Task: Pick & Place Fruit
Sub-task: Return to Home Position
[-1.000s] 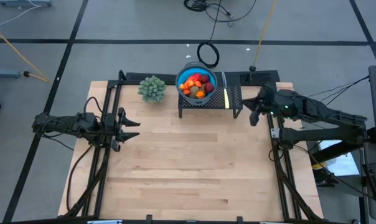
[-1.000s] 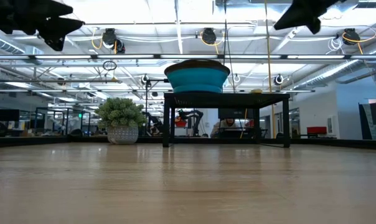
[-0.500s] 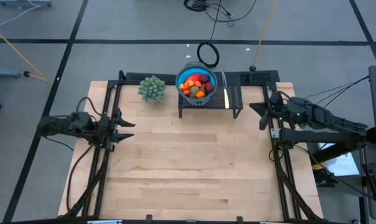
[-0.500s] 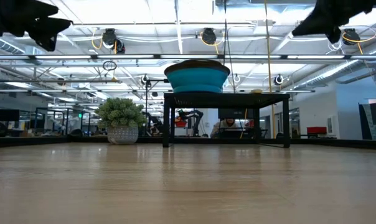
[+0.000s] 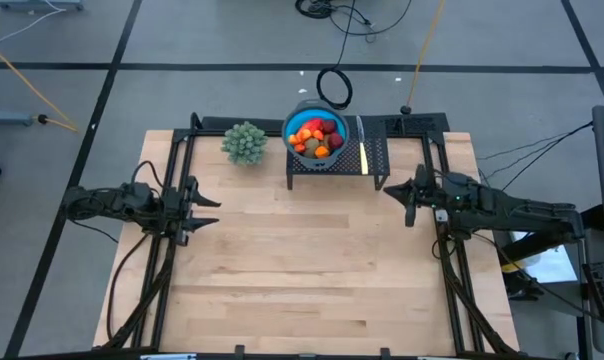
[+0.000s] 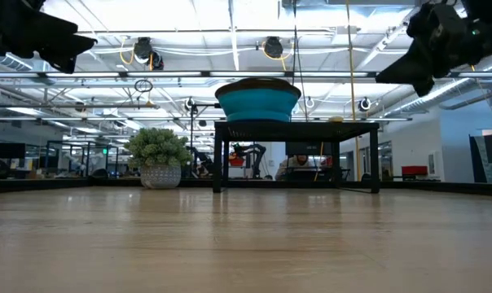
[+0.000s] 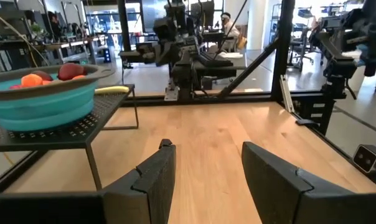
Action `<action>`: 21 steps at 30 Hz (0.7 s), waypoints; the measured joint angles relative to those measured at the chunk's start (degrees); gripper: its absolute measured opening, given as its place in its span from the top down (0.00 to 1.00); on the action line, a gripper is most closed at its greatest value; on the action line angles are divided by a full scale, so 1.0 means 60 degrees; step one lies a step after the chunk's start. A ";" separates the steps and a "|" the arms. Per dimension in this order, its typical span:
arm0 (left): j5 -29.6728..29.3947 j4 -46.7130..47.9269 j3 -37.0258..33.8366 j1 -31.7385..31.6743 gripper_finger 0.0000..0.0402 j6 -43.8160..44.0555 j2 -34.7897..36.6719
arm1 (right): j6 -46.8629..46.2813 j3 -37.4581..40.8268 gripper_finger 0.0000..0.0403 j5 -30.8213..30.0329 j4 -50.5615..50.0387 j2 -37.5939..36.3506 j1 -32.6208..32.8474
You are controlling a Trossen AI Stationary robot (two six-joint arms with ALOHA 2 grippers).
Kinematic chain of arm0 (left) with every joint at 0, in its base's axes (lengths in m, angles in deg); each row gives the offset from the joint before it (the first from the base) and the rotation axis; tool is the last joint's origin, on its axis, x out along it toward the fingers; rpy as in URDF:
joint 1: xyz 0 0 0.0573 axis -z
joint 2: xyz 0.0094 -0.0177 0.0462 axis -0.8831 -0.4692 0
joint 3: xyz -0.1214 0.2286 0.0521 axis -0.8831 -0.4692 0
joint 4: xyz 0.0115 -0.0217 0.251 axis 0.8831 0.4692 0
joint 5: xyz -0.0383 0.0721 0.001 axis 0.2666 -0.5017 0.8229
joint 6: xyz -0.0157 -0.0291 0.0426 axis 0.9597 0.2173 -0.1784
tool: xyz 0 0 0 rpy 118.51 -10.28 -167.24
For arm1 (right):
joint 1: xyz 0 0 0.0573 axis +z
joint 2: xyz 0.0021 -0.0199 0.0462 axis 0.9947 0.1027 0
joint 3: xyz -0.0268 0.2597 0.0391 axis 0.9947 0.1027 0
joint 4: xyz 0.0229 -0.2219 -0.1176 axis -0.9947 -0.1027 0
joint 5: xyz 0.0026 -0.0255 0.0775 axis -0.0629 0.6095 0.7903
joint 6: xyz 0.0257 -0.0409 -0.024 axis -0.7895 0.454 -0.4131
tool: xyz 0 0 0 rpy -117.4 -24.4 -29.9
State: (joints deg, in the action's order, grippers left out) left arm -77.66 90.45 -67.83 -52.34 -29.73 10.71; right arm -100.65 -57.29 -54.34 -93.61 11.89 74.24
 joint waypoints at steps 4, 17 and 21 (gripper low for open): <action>0.0002 0.0001 0.0000 0.0000 0.54 0.0000 0.0000 | -0.0435 0.0399 1.00 0.0486 0.0002 -0.0477 0.0004; 0.0009 0.0212 0.0000 0.0000 0.54 0.0010 0.0000 | -0.0606 0.1976 1.00 0.0350 0.0632 -0.2499 0.0004; -0.0007 0.0212 0.0000 0.0000 0.54 -0.0215 0.0000 | -0.0595 0.2321 1.00 0.0331 0.0769 -0.2744 0.0000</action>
State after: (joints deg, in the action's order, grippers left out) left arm -77.70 91.72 -67.83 -52.34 -31.02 10.71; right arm -104.22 -43.37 -52.35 -89.00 -4.57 74.24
